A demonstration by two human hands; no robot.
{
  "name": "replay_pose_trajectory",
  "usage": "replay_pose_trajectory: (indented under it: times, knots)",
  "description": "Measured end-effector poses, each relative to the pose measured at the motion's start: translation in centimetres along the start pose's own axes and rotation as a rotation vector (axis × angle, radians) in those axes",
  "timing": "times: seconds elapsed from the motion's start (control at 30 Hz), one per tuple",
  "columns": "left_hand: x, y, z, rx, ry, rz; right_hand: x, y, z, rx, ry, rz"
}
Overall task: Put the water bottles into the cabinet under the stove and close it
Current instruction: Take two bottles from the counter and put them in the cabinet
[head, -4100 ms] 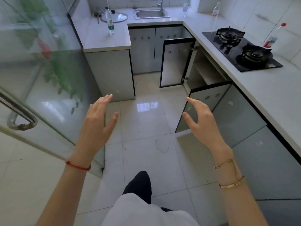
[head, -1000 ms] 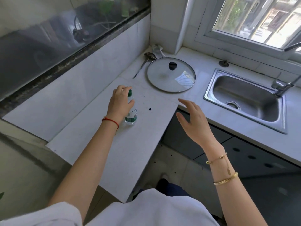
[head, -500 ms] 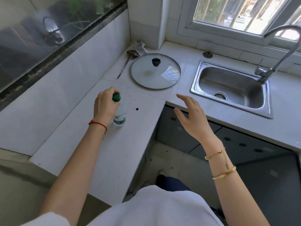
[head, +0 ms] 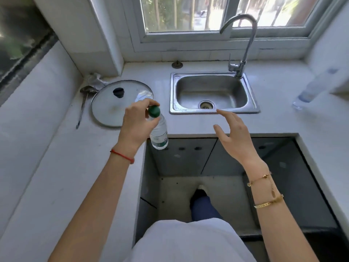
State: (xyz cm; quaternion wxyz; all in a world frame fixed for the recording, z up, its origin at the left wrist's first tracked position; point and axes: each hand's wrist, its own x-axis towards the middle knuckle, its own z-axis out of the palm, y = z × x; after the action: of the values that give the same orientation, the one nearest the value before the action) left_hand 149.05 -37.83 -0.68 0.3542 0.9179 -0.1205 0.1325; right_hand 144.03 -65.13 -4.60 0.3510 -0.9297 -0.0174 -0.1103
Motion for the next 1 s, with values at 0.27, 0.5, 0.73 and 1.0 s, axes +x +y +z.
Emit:
replay_pose_trajectory:
  times: [0.27,0.5,0.73,1.0]
  knots:
    - [9.7,9.0,11.5,-0.109,-0.152,0.173,5.1,11.1,-8.7,-0.06,0.173,0.171]
    - [17.4,17.0,21.0,-0.163,-0.253,0.241,11.8,19.8,-18.0,-0.143,0.328,0.277]
    - [22.8,21.8,28.4,-0.208,-0.294,0.246,19.3,31.0,-24.4,-0.248,0.394,0.384]
    - [25.9,23.8,33.4,-0.229,-0.373,0.258,25.3,38.1,-25.0,-0.273,0.238,0.57]
